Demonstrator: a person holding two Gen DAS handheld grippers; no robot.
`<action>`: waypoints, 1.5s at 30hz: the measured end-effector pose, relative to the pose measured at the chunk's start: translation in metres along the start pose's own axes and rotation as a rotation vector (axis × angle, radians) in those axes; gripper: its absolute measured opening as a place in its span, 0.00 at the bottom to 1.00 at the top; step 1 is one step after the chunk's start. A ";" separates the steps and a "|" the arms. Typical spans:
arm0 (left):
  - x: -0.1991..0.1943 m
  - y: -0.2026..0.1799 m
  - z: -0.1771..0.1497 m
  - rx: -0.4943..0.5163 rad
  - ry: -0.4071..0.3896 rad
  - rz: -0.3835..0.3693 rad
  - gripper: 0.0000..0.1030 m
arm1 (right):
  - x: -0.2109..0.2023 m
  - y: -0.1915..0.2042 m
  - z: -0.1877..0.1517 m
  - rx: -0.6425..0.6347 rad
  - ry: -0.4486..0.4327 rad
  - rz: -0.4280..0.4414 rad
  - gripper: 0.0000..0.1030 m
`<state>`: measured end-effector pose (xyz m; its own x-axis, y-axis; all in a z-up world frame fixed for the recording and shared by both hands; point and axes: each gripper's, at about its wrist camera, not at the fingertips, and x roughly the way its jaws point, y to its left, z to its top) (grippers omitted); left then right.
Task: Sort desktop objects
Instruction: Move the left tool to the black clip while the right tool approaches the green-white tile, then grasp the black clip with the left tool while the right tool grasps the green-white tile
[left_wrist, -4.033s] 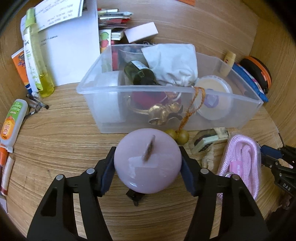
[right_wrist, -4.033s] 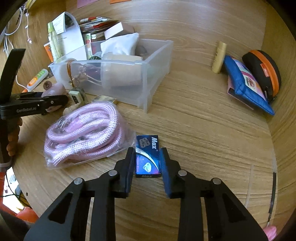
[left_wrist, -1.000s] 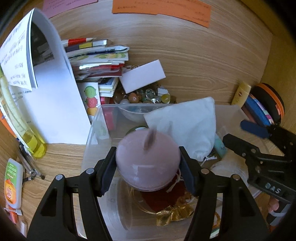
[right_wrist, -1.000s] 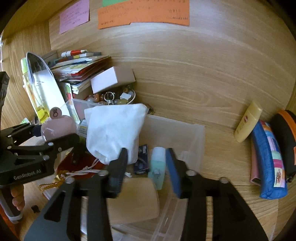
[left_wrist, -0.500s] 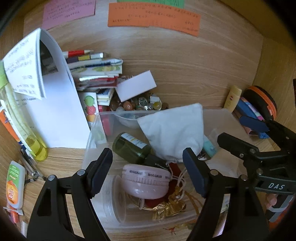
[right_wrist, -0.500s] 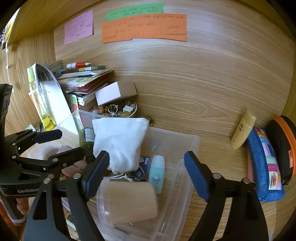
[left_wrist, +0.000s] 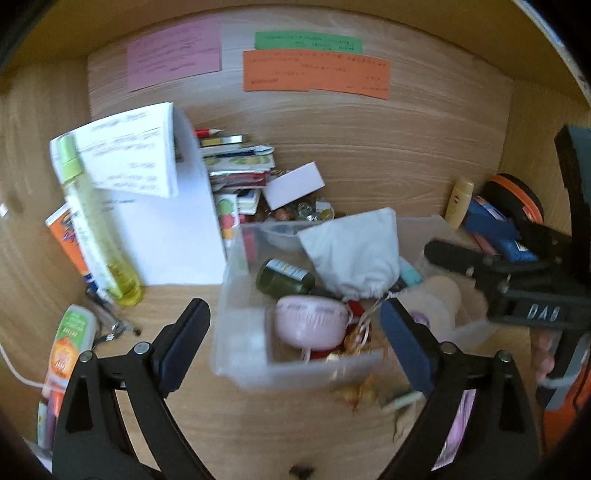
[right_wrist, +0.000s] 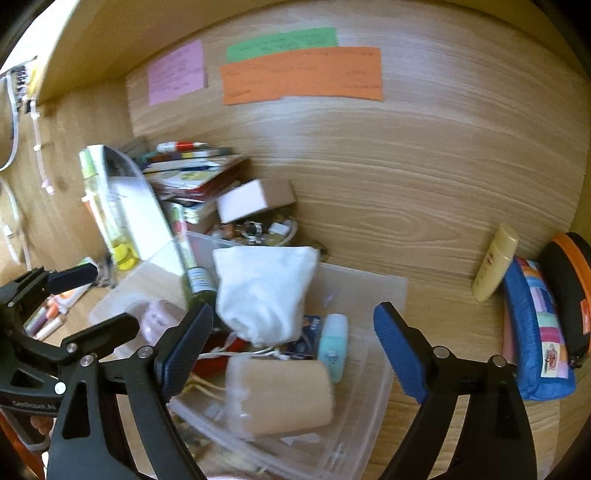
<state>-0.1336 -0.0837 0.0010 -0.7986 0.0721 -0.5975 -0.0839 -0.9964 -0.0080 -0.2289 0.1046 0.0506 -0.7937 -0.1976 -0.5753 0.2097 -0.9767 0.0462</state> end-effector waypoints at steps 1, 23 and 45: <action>-0.005 0.002 -0.003 0.004 0.002 0.005 0.92 | -0.005 0.003 0.001 -0.013 -0.013 0.005 0.85; -0.031 0.022 -0.090 0.078 0.116 -0.033 0.95 | -0.076 0.063 -0.040 -0.126 -0.055 0.006 0.86; -0.012 0.011 -0.103 0.063 0.212 -0.112 0.36 | 0.011 0.065 -0.084 -0.050 0.284 0.105 0.47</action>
<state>-0.0638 -0.0997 -0.0743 -0.6398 0.1641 -0.7508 -0.2070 -0.9776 -0.0373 -0.1754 0.0457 -0.0214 -0.5764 -0.2591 -0.7750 0.3158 -0.9453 0.0812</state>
